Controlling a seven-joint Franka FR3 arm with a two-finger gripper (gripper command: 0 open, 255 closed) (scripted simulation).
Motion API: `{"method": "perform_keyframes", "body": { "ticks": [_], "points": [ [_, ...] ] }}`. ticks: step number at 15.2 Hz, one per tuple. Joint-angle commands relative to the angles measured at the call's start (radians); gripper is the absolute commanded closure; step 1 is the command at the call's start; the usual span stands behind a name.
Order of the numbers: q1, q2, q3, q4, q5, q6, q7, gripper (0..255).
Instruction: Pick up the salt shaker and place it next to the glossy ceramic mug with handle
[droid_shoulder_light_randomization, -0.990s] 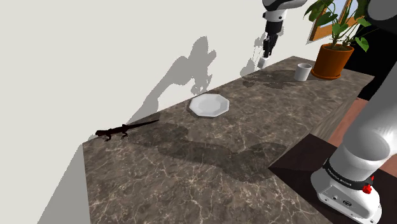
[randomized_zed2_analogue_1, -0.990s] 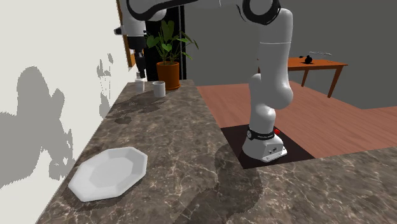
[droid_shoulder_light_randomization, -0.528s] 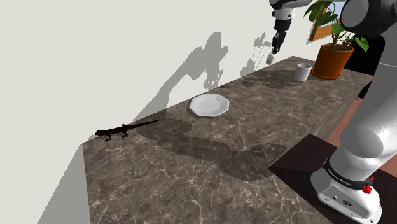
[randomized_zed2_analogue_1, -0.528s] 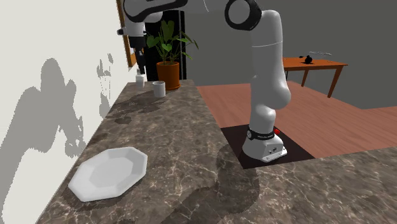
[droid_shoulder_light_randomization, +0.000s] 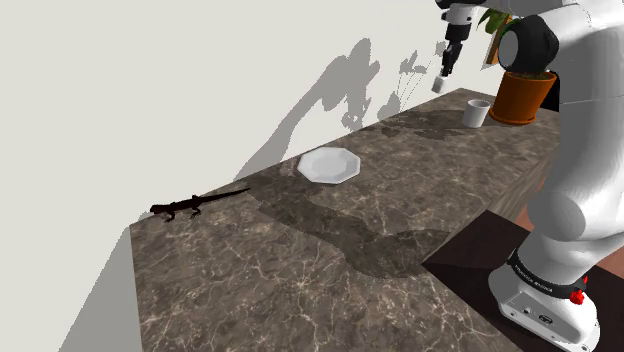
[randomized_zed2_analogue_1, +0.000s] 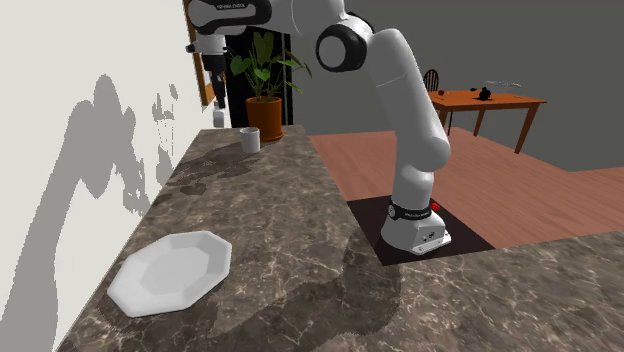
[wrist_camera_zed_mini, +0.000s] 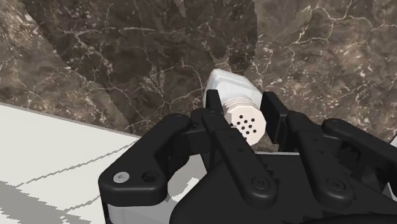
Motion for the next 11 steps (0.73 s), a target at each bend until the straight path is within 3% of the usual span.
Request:
{"method": "perform_keyframes", "body": {
  "ticks": [1, 2, 11],
  "points": [
    [-0.061, 0.110, 0.003, 0.175, 0.032, -0.067, -0.028, 255],
    [-0.098, 0.175, 0.008, 0.284, 0.049, -0.111, -0.036, 255],
    [-0.056, 0.111, 0.003, 0.051, 0.033, 0.056, -0.047, 255]
  ]
}}
